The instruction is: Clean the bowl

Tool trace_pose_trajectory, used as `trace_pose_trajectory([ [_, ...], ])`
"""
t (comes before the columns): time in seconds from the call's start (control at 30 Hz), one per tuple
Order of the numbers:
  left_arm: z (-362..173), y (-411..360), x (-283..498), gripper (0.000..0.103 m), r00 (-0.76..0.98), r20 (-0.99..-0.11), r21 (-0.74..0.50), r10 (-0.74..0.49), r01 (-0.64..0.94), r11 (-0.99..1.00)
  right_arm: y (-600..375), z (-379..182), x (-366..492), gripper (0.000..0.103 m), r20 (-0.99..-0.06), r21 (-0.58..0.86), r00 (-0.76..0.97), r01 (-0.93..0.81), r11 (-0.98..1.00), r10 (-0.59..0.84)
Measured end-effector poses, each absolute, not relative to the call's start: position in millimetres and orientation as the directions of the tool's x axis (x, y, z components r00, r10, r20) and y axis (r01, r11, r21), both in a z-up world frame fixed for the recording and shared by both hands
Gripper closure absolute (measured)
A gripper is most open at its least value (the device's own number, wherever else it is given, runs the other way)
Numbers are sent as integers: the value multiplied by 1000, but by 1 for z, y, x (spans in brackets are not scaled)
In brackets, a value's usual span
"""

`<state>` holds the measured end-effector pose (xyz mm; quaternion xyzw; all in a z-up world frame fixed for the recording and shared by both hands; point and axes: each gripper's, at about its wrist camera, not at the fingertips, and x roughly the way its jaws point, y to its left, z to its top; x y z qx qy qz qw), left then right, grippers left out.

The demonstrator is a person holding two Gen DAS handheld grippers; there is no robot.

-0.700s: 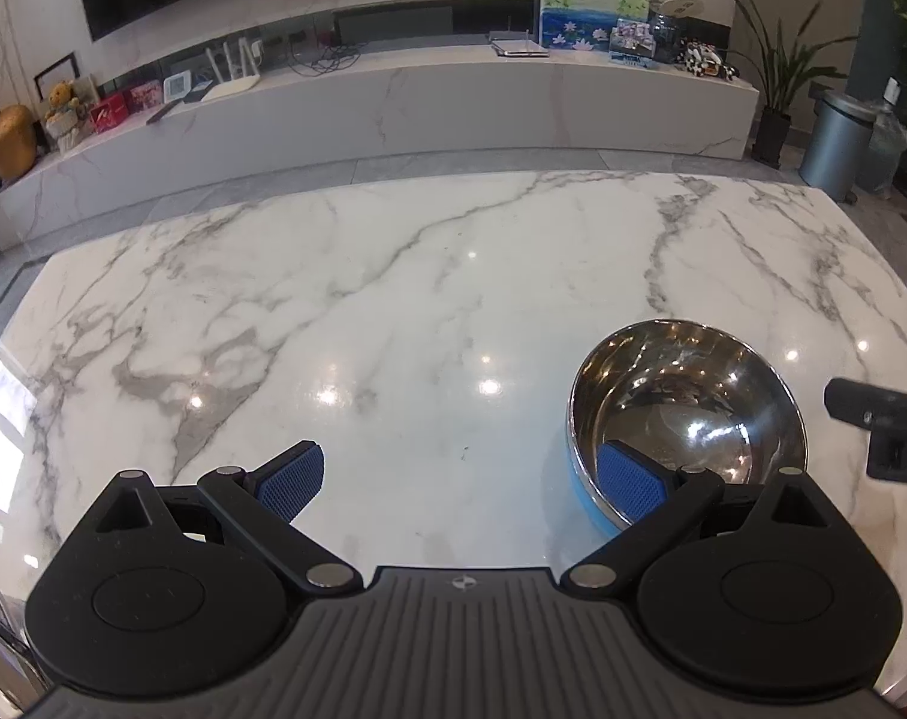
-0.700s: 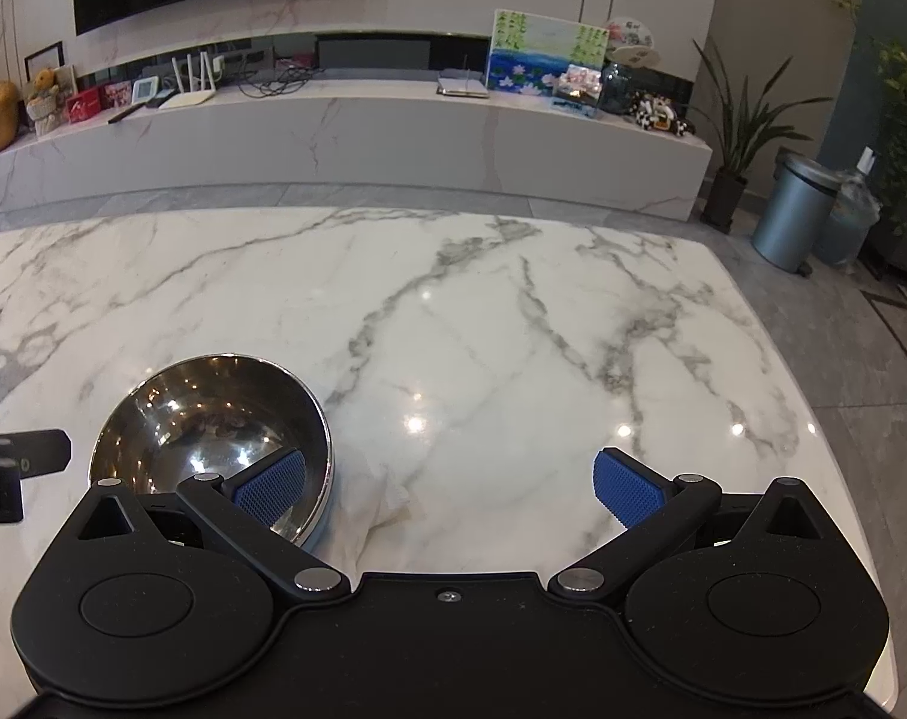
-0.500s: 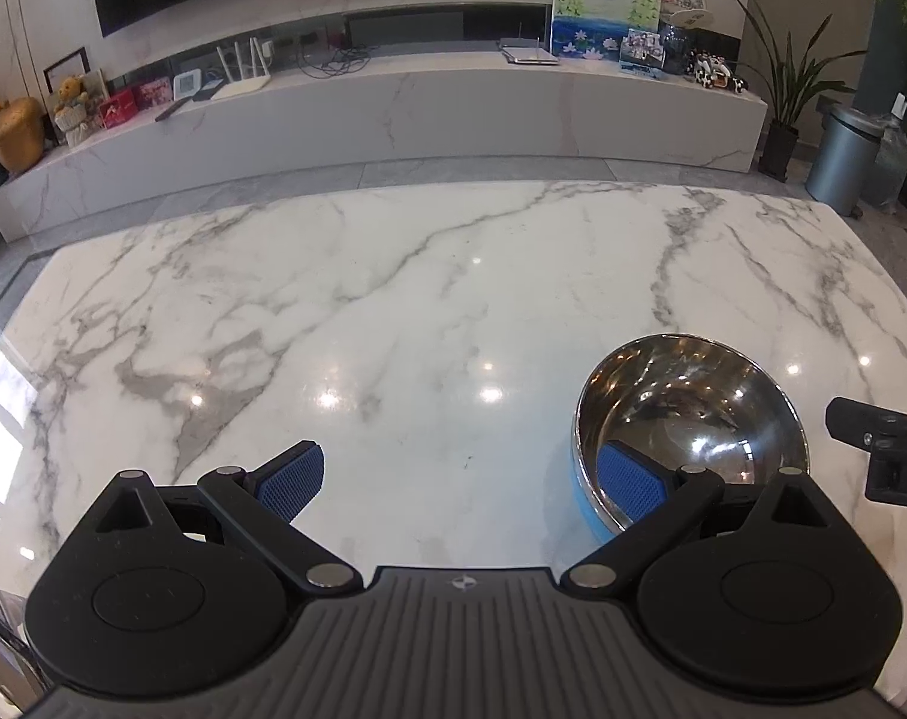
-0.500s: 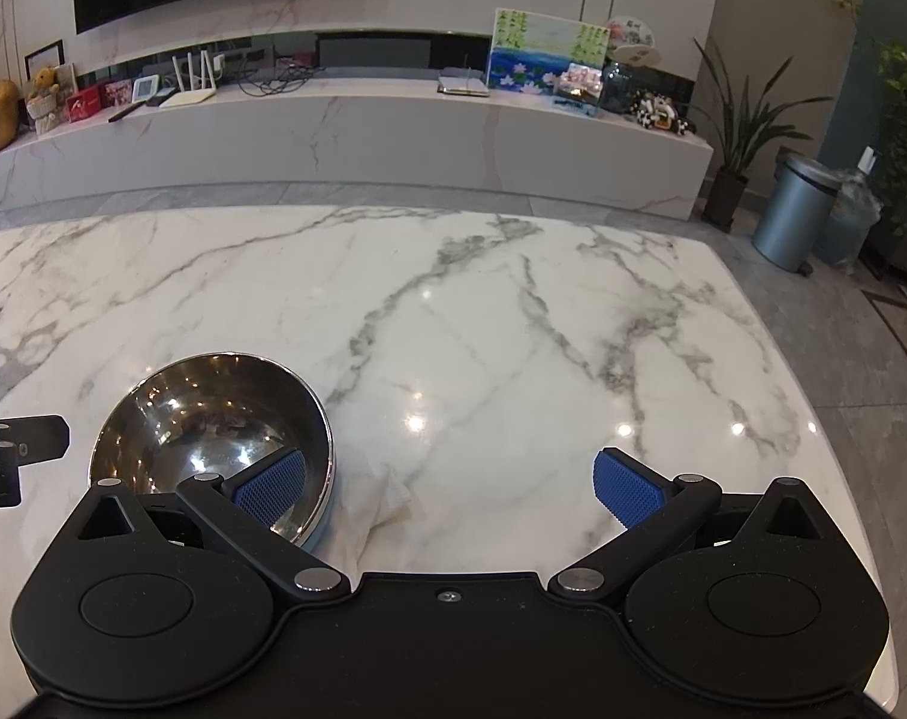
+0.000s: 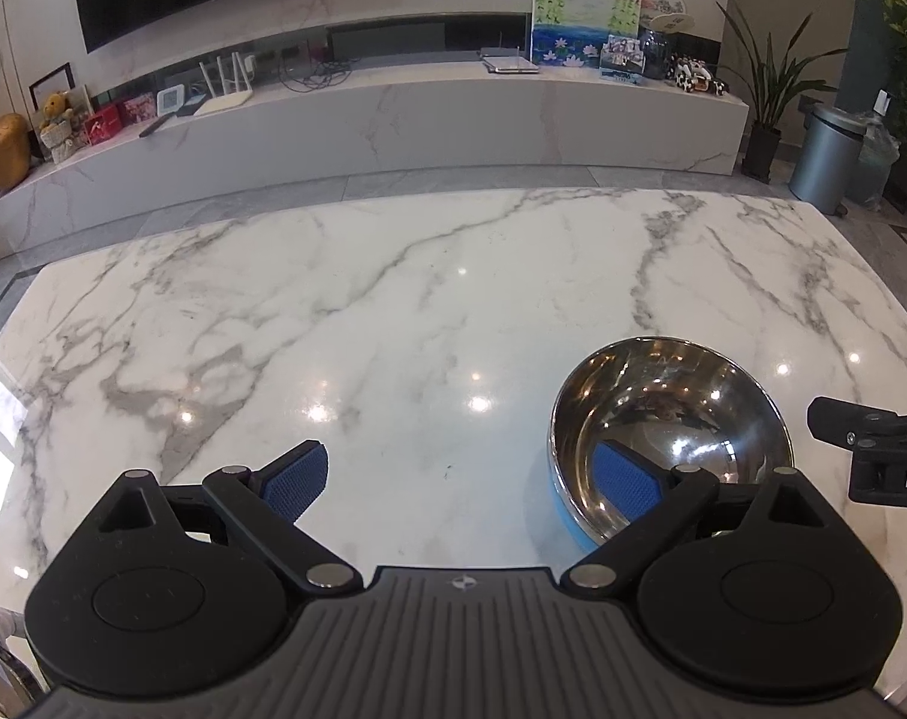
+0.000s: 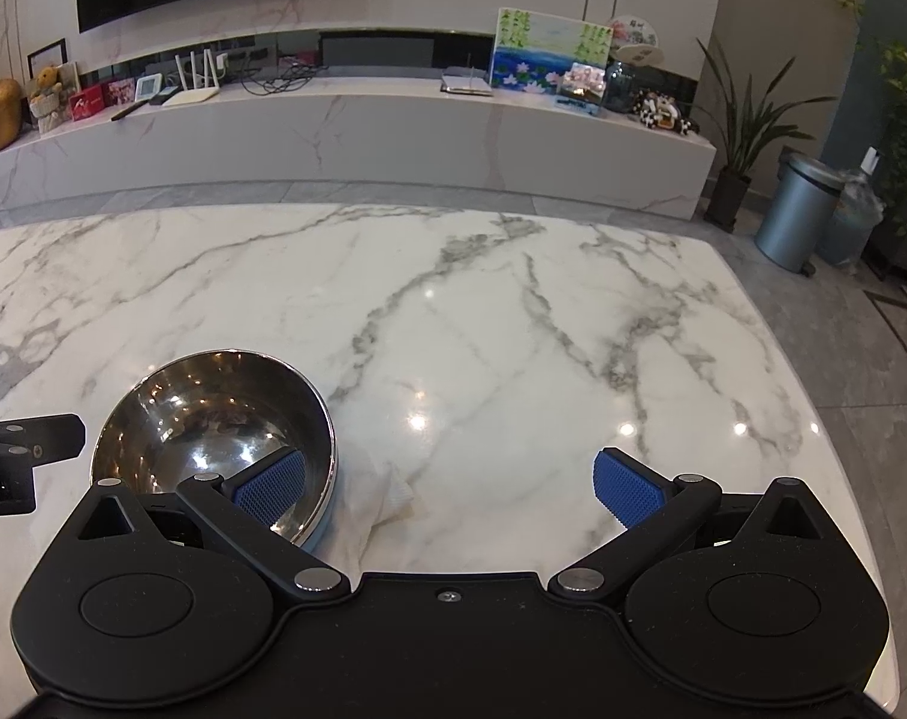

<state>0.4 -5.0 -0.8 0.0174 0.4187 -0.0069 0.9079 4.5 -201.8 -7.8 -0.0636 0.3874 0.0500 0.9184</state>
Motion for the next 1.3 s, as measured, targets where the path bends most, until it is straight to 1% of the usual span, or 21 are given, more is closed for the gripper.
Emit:
trace_pose_trajectory([
  [1.3,-8,-9,4,7,610,-792,49,21,29,998,-200,-13,2,1,-733,-85,678,-163,983,49],
])
